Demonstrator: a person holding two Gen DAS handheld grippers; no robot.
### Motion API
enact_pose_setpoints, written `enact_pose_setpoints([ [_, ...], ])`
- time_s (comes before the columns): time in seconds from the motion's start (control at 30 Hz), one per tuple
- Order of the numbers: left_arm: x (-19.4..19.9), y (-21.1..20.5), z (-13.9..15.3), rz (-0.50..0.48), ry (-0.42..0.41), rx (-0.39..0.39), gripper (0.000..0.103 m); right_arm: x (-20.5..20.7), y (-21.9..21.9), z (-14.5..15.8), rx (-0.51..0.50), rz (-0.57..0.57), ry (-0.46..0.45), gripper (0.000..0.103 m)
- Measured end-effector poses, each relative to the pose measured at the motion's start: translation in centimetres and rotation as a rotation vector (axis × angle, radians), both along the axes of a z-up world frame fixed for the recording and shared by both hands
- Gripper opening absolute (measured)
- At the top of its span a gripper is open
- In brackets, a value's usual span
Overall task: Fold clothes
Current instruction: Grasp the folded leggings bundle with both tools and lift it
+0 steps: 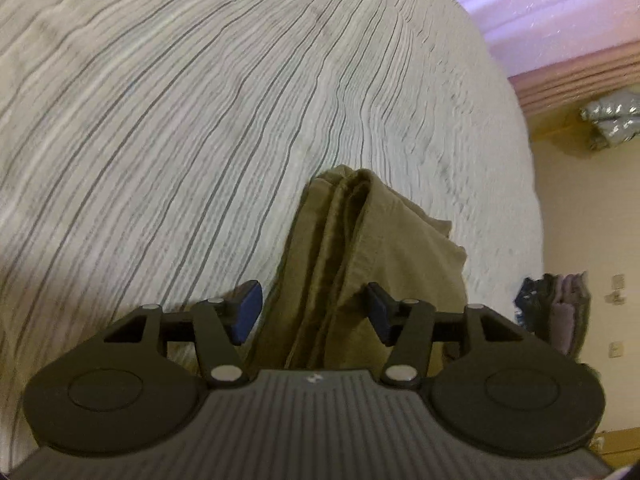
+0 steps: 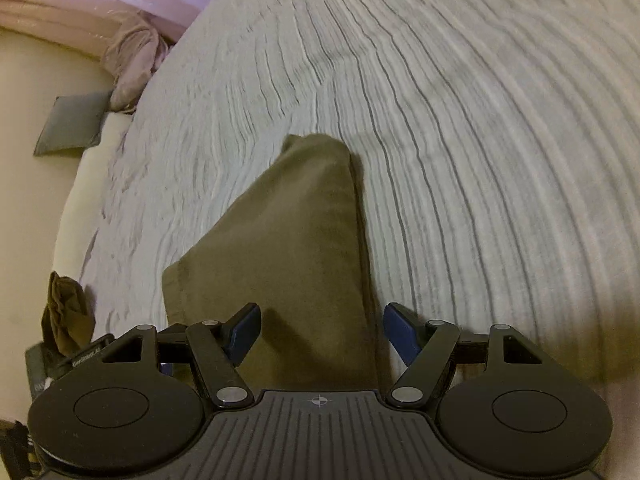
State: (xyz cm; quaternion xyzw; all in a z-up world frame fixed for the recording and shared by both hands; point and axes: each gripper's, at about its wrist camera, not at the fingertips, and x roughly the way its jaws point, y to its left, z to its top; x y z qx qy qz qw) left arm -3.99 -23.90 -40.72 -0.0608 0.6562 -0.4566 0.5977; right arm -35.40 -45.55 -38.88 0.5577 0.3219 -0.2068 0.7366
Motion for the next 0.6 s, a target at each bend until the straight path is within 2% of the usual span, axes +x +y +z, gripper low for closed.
enact_pose_setpoints([
  [0.07,0.1,0.0,-0.9,0.0,0.063,-0.016,0.052,0.0,-0.1,-0.7,0.021,-0.003,-0.027,0.071],
  [0.2,0.4,-0.4,-2.0,0.003,0.121,-0.036,0.052,0.2,-0.6,-2.0,0.068,-0.004,-0.088,0.071],
  [0.33,0.6,-0.8,-2.9,-0.013,0.15,-0.047,0.04,0.2,-1.3,-2.9,0.113,0.0,-0.138,0.069],
  [0.37,0.5,-1.0,-2.9,-0.023,0.15,-0.049,0.035,0.2,-1.4,-3.0,0.118,0.003,-0.141,0.063],
  [0.4,0.4,-1.2,-2.8,-0.035,0.148,-0.05,0.033,0.2,-1.5,-3.1,0.119,0.005,-0.131,0.049],
  [0.43,0.3,-1.4,-2.7,-0.047,0.146,-0.052,0.03,0.2,-1.6,-3.1,0.12,0.002,-0.118,0.043],
  [0.5,0.2,-1.7,-1.8,-0.068,0.138,-0.053,0.027,-0.1,-1.7,-2.6,0.127,-0.01,-0.113,0.036],
  [0.6,0.2,-2.4,0.7,-0.104,0.117,-0.067,0.026,0.0,-1.0,-0.1,0.063,0.0,-0.086,0.031],
])
